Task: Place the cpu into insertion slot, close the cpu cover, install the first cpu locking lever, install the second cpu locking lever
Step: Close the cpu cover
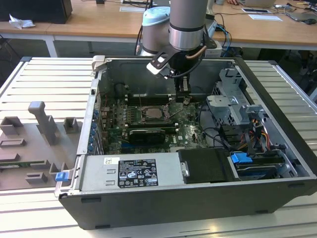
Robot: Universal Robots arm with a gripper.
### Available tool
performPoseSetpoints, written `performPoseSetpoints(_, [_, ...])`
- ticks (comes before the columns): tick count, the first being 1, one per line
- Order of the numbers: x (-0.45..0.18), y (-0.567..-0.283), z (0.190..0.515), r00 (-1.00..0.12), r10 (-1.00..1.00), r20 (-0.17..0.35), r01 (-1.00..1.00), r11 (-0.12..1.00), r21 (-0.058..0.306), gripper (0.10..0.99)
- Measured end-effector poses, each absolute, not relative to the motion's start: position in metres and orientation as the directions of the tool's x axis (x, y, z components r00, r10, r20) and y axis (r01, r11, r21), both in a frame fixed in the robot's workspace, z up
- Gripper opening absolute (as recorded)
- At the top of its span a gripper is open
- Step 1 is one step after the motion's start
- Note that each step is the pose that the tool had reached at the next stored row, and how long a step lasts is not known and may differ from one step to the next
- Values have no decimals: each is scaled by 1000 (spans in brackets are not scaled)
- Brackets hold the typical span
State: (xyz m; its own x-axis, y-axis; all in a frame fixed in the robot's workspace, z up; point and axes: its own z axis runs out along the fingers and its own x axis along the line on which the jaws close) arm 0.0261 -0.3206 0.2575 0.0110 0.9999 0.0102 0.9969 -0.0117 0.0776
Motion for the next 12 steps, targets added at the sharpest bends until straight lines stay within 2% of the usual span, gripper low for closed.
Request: performPoseSetpoints(12, [47,-321,257,11,1000,10,997,-11,70,106])
